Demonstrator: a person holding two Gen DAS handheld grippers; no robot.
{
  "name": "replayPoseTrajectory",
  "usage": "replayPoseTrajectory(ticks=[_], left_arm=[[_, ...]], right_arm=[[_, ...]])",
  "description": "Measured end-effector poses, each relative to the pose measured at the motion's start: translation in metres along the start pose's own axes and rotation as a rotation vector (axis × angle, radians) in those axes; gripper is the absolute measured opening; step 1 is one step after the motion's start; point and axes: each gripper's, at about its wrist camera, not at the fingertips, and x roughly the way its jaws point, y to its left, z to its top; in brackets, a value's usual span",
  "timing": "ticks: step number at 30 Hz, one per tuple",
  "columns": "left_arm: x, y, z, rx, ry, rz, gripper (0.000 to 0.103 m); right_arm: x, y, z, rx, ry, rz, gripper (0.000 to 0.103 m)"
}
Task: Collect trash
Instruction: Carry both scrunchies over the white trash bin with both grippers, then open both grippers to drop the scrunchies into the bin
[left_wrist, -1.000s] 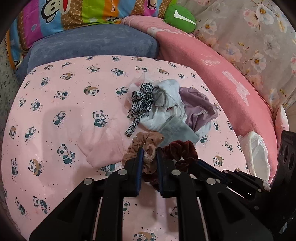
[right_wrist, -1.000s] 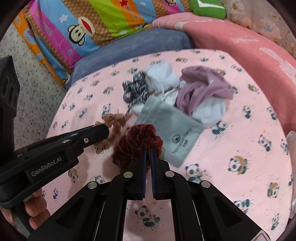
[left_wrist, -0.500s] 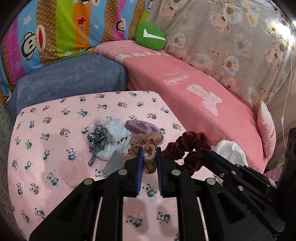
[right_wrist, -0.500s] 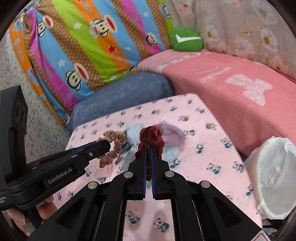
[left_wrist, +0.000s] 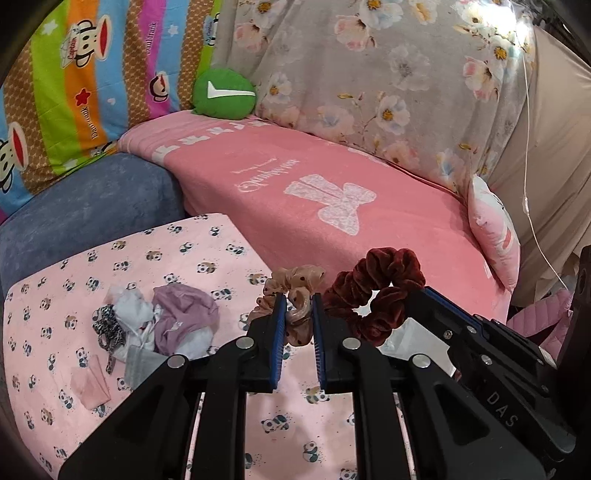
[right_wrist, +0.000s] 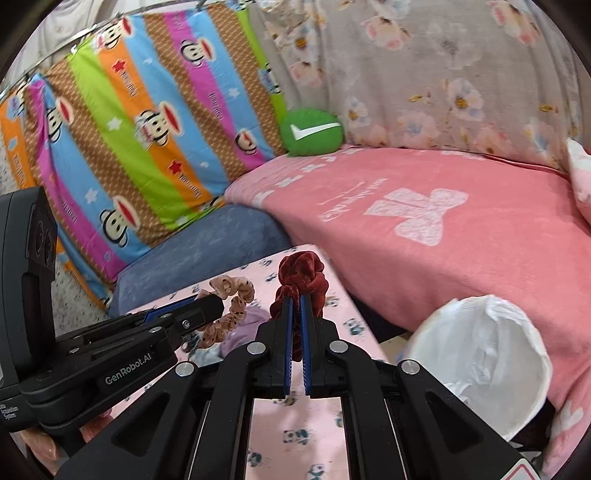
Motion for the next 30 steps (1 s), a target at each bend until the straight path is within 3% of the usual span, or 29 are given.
replayPoseTrajectory(ticks=[20, 30], left_arm=[[0.04, -0.122, 0.009, 0.201, 0.046, -0.142, 0.014], [0.062, -0.154, 0.004, 0.23, 0.091, -0.203, 0.015]], right_arm=[[-0.049, -0.138, -0.007, 0.213, -0.069, -0.177, 0.006], [-0.051, -0.168, -0.015, 0.245, -0.054, -0.225, 0.006]])
